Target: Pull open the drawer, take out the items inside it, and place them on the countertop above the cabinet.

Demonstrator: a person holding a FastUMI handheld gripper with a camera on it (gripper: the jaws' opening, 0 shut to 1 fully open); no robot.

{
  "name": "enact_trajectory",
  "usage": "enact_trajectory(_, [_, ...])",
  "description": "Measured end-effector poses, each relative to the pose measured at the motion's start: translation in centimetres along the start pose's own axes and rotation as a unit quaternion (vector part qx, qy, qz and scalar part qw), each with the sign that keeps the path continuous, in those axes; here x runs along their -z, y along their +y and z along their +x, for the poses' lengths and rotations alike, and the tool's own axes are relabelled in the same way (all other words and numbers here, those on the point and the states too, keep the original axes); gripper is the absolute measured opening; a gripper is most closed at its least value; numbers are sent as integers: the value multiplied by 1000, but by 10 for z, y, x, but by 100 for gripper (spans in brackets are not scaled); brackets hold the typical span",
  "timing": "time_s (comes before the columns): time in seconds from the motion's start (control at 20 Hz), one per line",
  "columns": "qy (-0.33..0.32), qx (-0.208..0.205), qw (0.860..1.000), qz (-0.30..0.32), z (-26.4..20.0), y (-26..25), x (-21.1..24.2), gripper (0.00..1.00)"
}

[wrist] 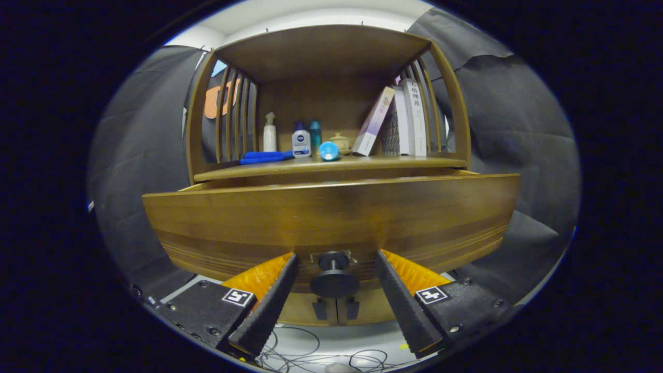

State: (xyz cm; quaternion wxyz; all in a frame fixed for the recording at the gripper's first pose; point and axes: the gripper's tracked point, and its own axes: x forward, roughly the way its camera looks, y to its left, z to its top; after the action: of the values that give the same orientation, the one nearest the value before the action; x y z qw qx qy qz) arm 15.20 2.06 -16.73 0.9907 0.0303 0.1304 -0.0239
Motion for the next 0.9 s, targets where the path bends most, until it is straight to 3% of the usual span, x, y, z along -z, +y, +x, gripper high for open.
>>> enact_trajectory(0.9, [8, 1, 1000, 18, 89, 6, -27, 99])
